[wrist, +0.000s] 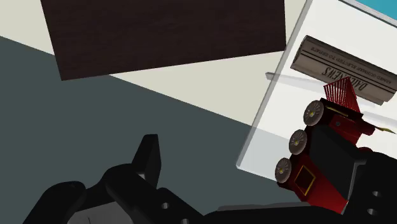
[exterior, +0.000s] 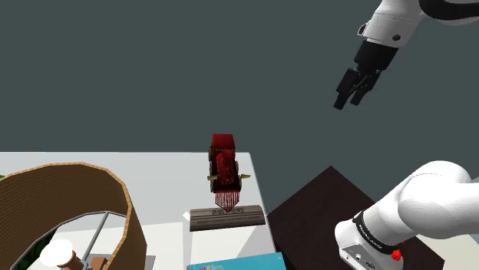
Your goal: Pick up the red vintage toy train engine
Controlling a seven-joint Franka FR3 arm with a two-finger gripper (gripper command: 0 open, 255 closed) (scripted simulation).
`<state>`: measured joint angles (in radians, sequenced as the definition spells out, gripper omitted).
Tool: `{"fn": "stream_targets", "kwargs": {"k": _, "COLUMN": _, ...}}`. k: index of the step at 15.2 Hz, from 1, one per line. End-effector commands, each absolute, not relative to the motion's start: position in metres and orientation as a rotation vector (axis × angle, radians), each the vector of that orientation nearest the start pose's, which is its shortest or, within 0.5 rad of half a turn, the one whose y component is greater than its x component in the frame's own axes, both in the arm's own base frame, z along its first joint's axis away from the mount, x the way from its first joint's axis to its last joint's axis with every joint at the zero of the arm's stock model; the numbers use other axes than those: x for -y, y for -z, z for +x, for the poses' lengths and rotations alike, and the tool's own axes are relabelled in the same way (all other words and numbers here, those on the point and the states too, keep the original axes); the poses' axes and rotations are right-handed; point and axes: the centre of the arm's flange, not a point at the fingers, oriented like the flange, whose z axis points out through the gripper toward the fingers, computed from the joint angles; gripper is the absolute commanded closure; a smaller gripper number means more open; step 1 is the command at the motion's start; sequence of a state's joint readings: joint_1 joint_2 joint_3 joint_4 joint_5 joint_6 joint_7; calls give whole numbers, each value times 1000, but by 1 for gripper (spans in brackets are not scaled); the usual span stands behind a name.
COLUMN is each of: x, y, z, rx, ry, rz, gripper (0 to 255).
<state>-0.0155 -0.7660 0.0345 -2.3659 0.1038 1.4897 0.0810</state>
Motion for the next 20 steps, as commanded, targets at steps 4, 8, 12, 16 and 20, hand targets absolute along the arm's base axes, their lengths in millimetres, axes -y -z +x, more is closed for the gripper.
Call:
{"fn": "stream_targets", "kwargs": {"k": 4, "x": -45, "y": -549, "z": 319, "rx": -108, "ry": -177, "rz": -3046, "gripper": 0}}
{"fn": "stream_targets", "kwargs": {"k": 8, "x": -78, "y": -518, "z": 342, "rx": -109, "ry": -181, "rz": -3027, "gripper": 0}}
{"fn": "stream_targets", "kwargs": {"k": 12, "x": -112, "y": -486, "z": 364, "rx": -109, "ry": -184, "rz": -3008, "gripper": 0}}
{"fn": "stream_targets", "kwargs": {"k": 16, "x": -147, "y": -456, "z": 387, "rx": -110, "ry": -188, "rz": -2990, "gripper": 0}}
{"fn": "stream_targets", "kwargs": {"k": 20, "x": -182, "y": -426, "z": 409, "rx": -110, "ry": -191, "rz": -2971, "gripper": 0}}
